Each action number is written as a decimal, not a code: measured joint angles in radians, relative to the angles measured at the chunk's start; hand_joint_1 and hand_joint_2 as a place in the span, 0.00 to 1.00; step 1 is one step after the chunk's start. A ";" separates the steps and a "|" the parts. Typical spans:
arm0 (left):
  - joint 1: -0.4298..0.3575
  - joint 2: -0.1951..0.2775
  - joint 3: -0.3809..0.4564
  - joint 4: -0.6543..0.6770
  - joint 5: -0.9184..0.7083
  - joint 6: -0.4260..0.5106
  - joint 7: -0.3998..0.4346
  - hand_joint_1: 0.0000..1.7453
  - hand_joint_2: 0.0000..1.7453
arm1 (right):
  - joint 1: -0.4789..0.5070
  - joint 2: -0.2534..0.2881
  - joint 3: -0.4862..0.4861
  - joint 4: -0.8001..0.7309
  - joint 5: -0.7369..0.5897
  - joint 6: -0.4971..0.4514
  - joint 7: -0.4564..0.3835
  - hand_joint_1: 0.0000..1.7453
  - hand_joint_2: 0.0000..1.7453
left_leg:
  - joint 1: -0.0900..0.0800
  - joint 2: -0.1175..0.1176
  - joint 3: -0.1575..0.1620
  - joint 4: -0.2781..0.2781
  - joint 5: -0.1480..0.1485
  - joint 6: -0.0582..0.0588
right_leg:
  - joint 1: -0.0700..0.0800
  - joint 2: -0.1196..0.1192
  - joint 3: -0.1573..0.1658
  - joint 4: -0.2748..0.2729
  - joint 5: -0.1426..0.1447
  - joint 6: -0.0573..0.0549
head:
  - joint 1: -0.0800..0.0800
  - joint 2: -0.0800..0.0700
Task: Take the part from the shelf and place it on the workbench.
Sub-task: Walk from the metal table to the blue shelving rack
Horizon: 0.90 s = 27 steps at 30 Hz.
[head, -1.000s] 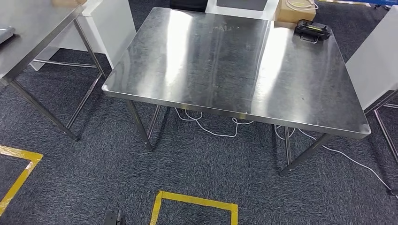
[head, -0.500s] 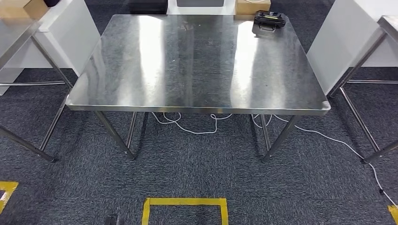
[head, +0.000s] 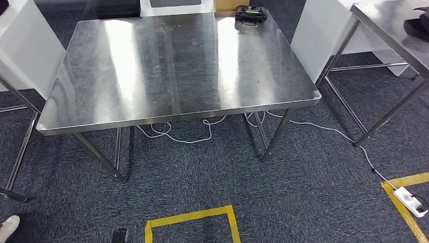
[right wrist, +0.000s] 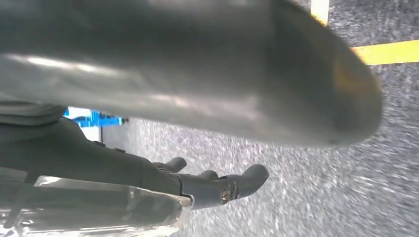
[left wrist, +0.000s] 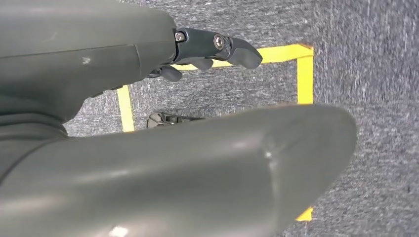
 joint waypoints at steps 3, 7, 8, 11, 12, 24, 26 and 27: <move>-0.005 -0.004 0.005 0.000 0.000 0.011 0.006 0.00 0.00 | -0.008 0.006 0.000 0.000 0.004 -0.009 0.001 0.00 0.00 | -0.010 0.033 0.007 0.003 -0.005 -0.014 | 0.008 -0.064 0.083 -0.157 0.047 -0.010 | 0.000 0.000; -0.018 -0.006 0.007 0.000 -0.002 0.015 0.012 0.00 0.00 | -0.009 0.017 0.001 0.002 0.006 -0.020 0.004 0.00 0.00 | -0.003 0.040 0.007 0.023 -0.027 -0.038 | 0.000 -0.022 0.079 -0.163 0.060 -0.040 | -0.001 0.000; -0.021 -0.007 0.007 0.000 -0.004 0.016 0.014 0.00 0.00 | -0.010 0.020 0.001 0.002 0.006 -0.022 0.006 0.00 0.00 | 0.001 0.013 -0.005 0.055 -0.053 -0.045 | -0.004 -0.010 0.080 -0.164 0.065 -0.048 | -0.002 0.000; -0.022 -0.006 0.007 0.001 -0.011 0.018 0.023 0.00 0.00 | -0.011 0.027 0.000 0.003 0.005 -0.026 0.008 0.00 0.00 | 0.008 -0.059 -0.081 0.246 -0.161 -0.057 | -0.002 0.032 0.075 -0.162 0.074 -0.061 | -0.004 0.000; -0.022 -0.005 0.007 0.002 -0.013 0.019 0.025 0.00 0.00 | -0.011 0.029 0.000 0.003 0.005 -0.027 0.010 0.00 0.00 | 0.009 -0.065 -0.099 0.289 -0.173 -0.056 | 0.000 0.048 0.073 -0.160 0.074 -0.062 | -0.004 0.000; -0.049 -0.001 0.006 0.004 -0.034 0.017 0.039 0.00 0.00 | -0.006 0.046 0.000 0.008 0.000 -0.035 0.022 0.00 0.00 | 0.013 -0.093 0.027 -0.015 -0.007 0.000 | 0.014 0.087 -0.008 -0.071 0.052 -0.032 | -0.002 0.000; -0.050 -0.001 0.006 0.004 -0.037 0.015 0.041 0.00 0.00 | -0.010 0.047 0.000 0.008 0.000 -0.036 0.024 0.00 0.00 | 0.008 -0.060 0.022 -0.017 -0.003 0.003 | 0.010 0.041 -0.077 0.069 -0.008 -0.035 | 0.003 0.000; -0.050 -0.001 0.006 0.005 -0.038 0.014 0.042 0.00 0.00 | -0.010 0.047 0.000 0.008 0.000 -0.036 0.025 0.00 0.00 | 0.007 -0.044 0.020 -0.017 -0.003 0.002 | 0.007 0.034 -0.103 0.126 -0.028 -0.032 | 0.003 0.000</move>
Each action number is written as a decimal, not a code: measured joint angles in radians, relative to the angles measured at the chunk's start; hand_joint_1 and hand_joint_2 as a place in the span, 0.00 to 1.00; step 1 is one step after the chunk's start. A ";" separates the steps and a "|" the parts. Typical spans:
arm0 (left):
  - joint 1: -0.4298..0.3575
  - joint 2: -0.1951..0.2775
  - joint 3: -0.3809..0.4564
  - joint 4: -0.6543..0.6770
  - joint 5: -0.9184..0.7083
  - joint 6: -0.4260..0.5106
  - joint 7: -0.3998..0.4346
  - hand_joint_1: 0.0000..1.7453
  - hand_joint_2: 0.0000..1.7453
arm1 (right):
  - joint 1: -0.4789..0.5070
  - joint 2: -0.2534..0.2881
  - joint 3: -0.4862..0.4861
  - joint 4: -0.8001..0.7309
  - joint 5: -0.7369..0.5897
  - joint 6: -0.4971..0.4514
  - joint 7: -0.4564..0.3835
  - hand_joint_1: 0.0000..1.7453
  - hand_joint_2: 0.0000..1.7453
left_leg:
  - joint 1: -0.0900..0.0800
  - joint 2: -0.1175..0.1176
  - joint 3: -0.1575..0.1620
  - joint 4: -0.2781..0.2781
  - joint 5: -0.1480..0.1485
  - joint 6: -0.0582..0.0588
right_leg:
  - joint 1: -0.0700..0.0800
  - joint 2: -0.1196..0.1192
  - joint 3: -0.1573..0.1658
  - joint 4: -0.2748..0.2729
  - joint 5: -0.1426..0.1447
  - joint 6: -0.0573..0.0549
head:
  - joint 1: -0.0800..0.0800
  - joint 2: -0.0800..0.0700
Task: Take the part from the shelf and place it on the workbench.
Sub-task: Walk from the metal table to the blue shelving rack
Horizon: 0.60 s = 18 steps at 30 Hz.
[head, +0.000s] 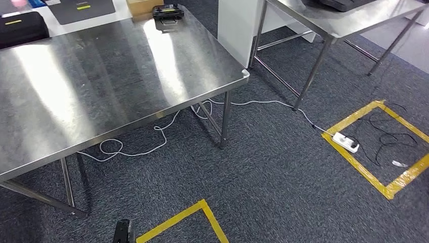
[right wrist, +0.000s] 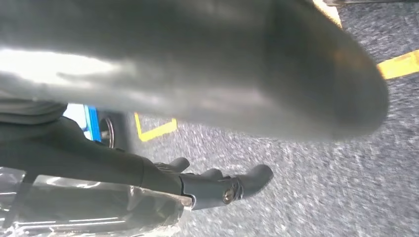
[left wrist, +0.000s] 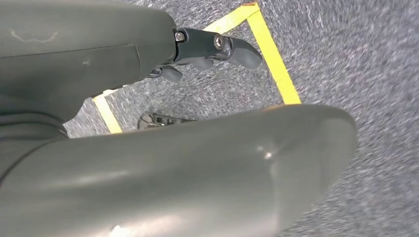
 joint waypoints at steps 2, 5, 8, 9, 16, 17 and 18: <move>-0.001 0.000 0.000 0.001 -0.002 -0.001 0.002 0.00 0.00 | 0.003 0.000 0.000 0.000 0.000 -0.001 0.005 0.00 0.00 | 0.000 0.030 -0.002 0.000 0.001 -0.003 | -0.007 -0.010 0.010 0.000 0.006 0.017 | 0.000 0.000; -0.004 0.000 -0.001 0.001 -0.005 -0.001 0.006 0.00 0.00 | 0.001 0.001 0.000 0.000 0.003 -0.002 0.011 0.00 0.00 | -0.003 0.066 -0.001 0.003 -0.001 -0.016 | -0.012 -0.074 0.141 -0.217 0.071 0.038 | 0.003 0.000; -0.007 0.001 -0.001 0.001 -0.007 0.000 0.010 0.00 0.00 | -0.004 0.003 0.000 0.000 0.004 -0.002 0.013 0.00 0.00 | -0.011 0.101 0.004 0.008 -0.009 -0.036 | -0.004 -0.093 0.176 -0.291 0.094 0.024 | -0.002 0.000; -0.009 0.001 -0.001 0.001 -0.008 0.001 0.010 0.00 0.00 | -0.002 0.003 0.000 0.000 0.005 -0.003 0.013 0.00 0.00 | -0.009 0.110 0.006 0.009 -0.011 -0.042 | -0.008 -0.078 0.174 -0.292 0.096 0.016 | -0.005 0.000; -0.004 0.004 -0.001 0.003 -0.011 0.002 0.012 0.00 0.00 | -0.001 0.009 -0.001 0.001 0.005 -0.003 0.018 0.00 0.00 | 0.008 -0.026 -0.115 0.314 -0.179 -0.060 | -0.012 0.017 0.169 -0.291 0.111 -0.022 | -0.008 0.000; -0.004 0.004 -0.001 0.003 -0.011 0.002 0.013 0.00 0.00 | 0.000 0.010 -0.001 0.001 0.005 -0.004 0.021 0.00 0.00 | 0.008 -0.028 -0.109 0.302 -0.161 -0.058 | -0.010 0.034 0.168 -0.289 0.112 -0.022 | -0.008 0.000; -0.004 0.005 -0.001 0.003 -0.011 0.003 0.013 0.00 0.00 | 0.001 0.010 -0.001 0.001 0.005 -0.004 0.024 0.00 0.00 | 0.009 -0.034 -0.085 0.252 -0.126 -0.055 | -0.010 0.050 0.168 -0.286 0.112 -0.022 | -0.008 0.000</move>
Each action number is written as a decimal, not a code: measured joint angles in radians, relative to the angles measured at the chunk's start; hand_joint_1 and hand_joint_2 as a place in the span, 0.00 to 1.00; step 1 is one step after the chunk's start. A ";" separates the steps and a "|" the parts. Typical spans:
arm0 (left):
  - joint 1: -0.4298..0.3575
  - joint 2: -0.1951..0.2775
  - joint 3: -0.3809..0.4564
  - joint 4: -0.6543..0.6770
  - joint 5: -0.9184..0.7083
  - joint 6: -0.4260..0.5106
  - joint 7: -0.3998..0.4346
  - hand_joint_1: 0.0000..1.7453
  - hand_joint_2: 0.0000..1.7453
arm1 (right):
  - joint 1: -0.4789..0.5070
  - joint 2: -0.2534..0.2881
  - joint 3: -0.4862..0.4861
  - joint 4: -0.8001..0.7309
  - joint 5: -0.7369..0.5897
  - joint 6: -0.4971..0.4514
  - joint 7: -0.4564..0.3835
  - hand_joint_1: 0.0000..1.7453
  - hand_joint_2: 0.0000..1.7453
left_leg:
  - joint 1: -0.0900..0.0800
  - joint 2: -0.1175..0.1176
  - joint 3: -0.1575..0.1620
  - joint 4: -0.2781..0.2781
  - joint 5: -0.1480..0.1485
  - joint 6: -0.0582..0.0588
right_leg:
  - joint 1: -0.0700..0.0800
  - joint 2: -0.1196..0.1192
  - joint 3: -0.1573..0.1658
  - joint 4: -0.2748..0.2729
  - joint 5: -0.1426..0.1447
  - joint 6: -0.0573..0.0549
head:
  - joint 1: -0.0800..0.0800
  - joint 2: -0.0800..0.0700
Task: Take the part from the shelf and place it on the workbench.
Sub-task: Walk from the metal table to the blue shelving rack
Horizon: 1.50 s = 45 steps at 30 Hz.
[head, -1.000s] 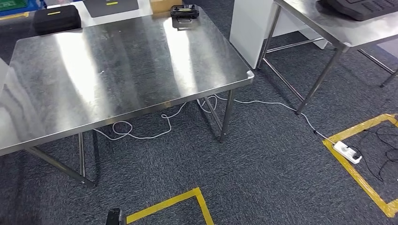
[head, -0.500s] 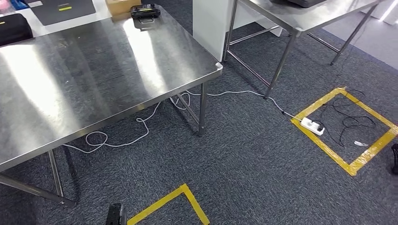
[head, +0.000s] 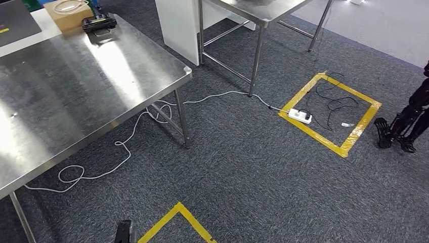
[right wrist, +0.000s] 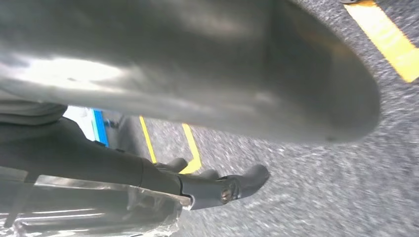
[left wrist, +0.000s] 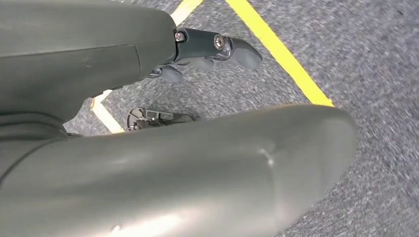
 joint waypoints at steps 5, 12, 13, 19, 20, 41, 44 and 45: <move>-0.003 0.003 0.000 0.001 -0.002 0.000 0.002 0.00 0.00 | -0.005 0.006 0.000 0.000 0.005 -0.001 0.009 0.00 0.00 | 0.002 -0.074 0.090 -0.207 0.085 0.016 | 0.005 0.061 -0.021 0.012 0.009 0.018 | 0.001 0.000; -0.010 -0.001 0.000 0.002 -0.004 0.010 0.013 0.00 0.00 | -0.010 0.009 -0.001 0.000 0.005 -0.002 0.017 0.00 0.00 | -0.005 0.024 0.086 -0.242 0.118 0.050 | 0.008 -0.046 -0.160 0.252 -0.094 0.025 | 0.011 0.000; -0.012 -0.006 0.000 0.002 -0.004 0.034 0.024 0.00 0.00 | -0.010 0.008 -0.001 0.000 0.005 0.000 0.017 0.00 0.00 | -0.006 0.039 0.084 -0.242 0.118 0.050 | 0.006 -0.050 -0.180 0.301 -0.110 0.029 | 0.011 0.000; -0.059 -0.084 0.000 0.005 -0.009 0.188 0.094 0.00 0.00 | -0.018 -0.010 -0.002 0.001 0.005 0.018 0.016 0.00 0.00 | -0.016 0.108 0.086 -0.238 0.116 0.035 | 0.007 -0.145 0.002 0.020 -0.026 0.055 | 0.015 0.000; -0.064 -0.090 0.000 0.006 -0.010 0.188 0.096 0.00 0.00 | -0.021 -0.011 -0.002 0.001 0.005 0.020 0.015 0.00 0.00 | -0.019 0.120 0.088 -0.237 0.114 0.029 | 0.011 -0.152 0.011 0.000 -0.020 0.049 | 0.015 0.000; 0.019 -0.043 -0.010 0.024 -0.050 -0.085 0.348 0.00 0.00 | -0.001 -0.013 -0.097 0.001 -0.076 0.194 -0.094 0.00 0.00 | -0.003 0.001 0.094 -0.243 0.117 0.049 | 0.012 -0.014 -0.093 0.127 -0.046 0.023 | 0.017 0.000; 0.047 -0.009 -0.017 0.024 -0.057 -0.128 0.345 0.00 0.00 | 0.004 -0.011 -0.107 0.001 -0.084 0.222 -0.115 0.00 0.00 | -0.009 0.046 0.087 -0.245 0.119 0.051 | 0.007 -0.053 -0.175 0.301 -0.115 0.025 | 0.020 0.000; 0.051 -0.002 -0.019 0.024 -0.060 -0.137 0.344 0.00 0.00 | 0.007 -0.012 -0.112 0.001 -0.088 0.228 -0.122 0.00 0.00 | -0.010 0.059 0.085 -0.245 0.119 0.051 | 0.004 -0.056 -0.170 0.300 -0.112 0.032 | 0.020 0.000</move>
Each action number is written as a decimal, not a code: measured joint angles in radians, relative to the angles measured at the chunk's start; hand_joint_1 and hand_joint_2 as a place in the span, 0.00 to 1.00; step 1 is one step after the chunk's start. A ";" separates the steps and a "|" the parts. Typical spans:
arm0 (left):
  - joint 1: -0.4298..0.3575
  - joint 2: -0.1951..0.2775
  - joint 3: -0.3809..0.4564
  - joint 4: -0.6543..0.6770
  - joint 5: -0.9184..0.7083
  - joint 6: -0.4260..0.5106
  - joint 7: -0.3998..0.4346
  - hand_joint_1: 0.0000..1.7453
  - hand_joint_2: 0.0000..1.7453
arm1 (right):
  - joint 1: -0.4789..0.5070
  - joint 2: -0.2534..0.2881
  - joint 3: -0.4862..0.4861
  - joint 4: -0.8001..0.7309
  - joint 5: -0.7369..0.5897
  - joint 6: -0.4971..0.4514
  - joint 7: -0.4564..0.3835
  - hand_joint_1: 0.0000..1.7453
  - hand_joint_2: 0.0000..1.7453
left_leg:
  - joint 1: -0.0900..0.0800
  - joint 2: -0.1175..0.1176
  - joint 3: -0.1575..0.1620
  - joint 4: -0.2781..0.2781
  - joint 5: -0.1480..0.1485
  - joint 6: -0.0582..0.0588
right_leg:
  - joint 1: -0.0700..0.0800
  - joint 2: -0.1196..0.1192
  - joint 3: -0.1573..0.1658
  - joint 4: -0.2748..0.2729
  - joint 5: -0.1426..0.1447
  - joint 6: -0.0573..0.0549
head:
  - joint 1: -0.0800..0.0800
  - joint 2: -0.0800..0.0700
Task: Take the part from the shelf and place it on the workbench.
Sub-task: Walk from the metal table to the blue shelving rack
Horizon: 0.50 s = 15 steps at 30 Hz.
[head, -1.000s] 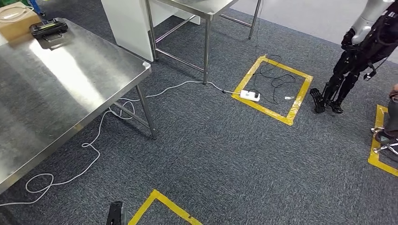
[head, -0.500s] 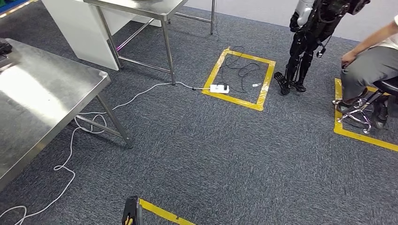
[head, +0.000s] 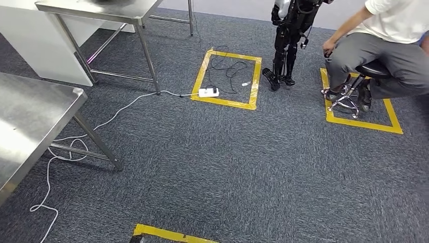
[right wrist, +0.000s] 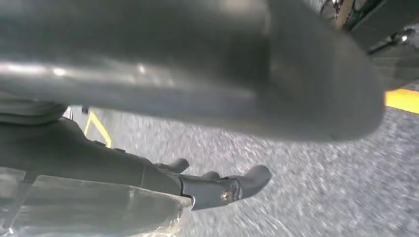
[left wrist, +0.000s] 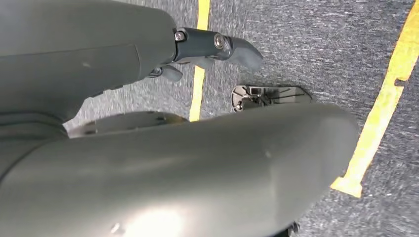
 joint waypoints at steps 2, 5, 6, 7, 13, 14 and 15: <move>0.002 0.008 -0.003 0.000 -0.006 -0.016 -0.001 0.00 0.00 | 0.006 -0.002 -0.009 0.000 -0.006 0.008 -0.015 0.00 0.00 | 0.000 0.022 0.002 0.001 -0.001 -0.004 | -0.006 -0.026 0.077 -0.124 0.040 0.018 | 0.001 0.000; 0.004 0.016 -0.010 0.000 -0.014 -0.034 -0.001 0.00 0.00 | 0.004 -0.004 -0.017 0.000 -0.015 0.014 -0.037 0.00 0.00 | -0.008 0.054 0.009 0.003 -0.008 -0.024 | 0.002 -0.089 0.175 -0.290 0.084 0.014 | -0.001 0.000; 0.004 0.018 -0.012 0.000 -0.015 -0.038 -0.001 0.00 0.00 | 0.005 -0.004 -0.020 0.000 -0.018 0.014 -0.043 0.00 0.00 | -0.009 0.066 0.012 0.003 -0.010 -0.031 | 0.007 -0.087 0.174 -0.296 0.088 0.007 | -0.003 0.000; 0.004 0.020 -0.014 0.000 -0.016 -0.041 -0.001 0.00 0.00 | 0.007 -0.005 -0.025 0.000 -0.020 0.014 -0.048 0.00 0.00 | -0.008 0.078 0.017 0.004 -0.012 -0.038 | 0.009 -0.073 0.172 -0.296 0.091 -0.001 | -0.006 0.000; 0.009 0.029 -0.024 0.000 -0.018 -0.046 0.002 0.00 0.00 | 0.018 -0.010 -0.039 0.000 -0.021 0.014 -0.056 0.00 0.00 | 0.010 -0.042 -0.076 0.245 -0.161 -0.059 | -0.001 0.005 0.173 -0.299 0.104 -0.043 | -0.015 0.000; 0.012 0.031 -0.024 0.000 -0.018 -0.045 0.003 0.00 0.00 | 0.018 -0.011 -0.039 0.000 -0.020 0.014 -0.057 0.00 0.00 | 0.010 -0.049 -0.098 0.291 -0.175 -0.057 | 0.004 0.022 0.171 -0.297 0.105 -0.045 | -0.015 0.000; 0.014 0.032 -0.025 0.000 -0.018 -0.045 0.004 0.00 0.00 | 0.020 -0.012 -0.039 0.000 -0.020 0.014 -0.057 0.00 0.00 | 0.010 -0.051 -0.104 0.300 -0.168 -0.054 | 0.007 0.038 0.170 -0.295 0.106 -0.046 | -0.015 0.000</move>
